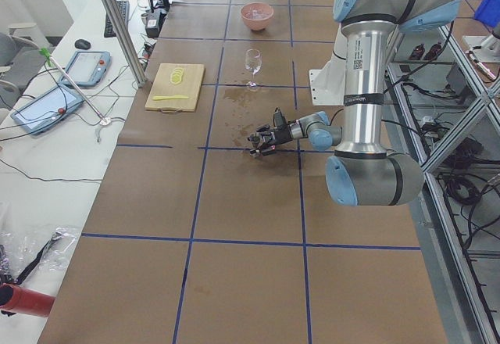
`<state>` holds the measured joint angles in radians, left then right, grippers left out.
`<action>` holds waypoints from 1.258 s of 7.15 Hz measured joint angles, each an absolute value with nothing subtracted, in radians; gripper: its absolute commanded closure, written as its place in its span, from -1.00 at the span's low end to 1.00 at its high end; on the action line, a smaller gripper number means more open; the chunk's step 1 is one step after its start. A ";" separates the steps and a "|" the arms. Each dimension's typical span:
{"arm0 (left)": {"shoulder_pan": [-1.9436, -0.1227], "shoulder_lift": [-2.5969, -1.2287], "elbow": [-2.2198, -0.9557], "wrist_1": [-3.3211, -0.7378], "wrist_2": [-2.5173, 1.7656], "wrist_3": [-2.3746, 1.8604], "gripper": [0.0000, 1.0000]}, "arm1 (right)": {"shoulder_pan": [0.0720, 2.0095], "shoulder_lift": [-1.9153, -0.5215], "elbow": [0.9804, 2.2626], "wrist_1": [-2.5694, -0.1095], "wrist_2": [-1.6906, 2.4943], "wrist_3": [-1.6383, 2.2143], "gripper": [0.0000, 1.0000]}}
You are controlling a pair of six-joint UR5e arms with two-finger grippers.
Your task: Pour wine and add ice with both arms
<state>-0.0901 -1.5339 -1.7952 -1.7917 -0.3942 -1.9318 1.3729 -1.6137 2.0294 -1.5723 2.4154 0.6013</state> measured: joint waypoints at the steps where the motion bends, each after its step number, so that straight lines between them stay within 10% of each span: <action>1: -0.092 -1.532 -1.796 -1.792 -0.394 -1.931 -0.28 | 1.373 -1.614 2.030 -1.572 2.416 0.601 -1.00; 9: -0.092 -1.520 -1.794 -1.792 -0.396 -1.933 0.31 | 1.373 -1.614 2.031 -1.572 2.415 0.602 -1.00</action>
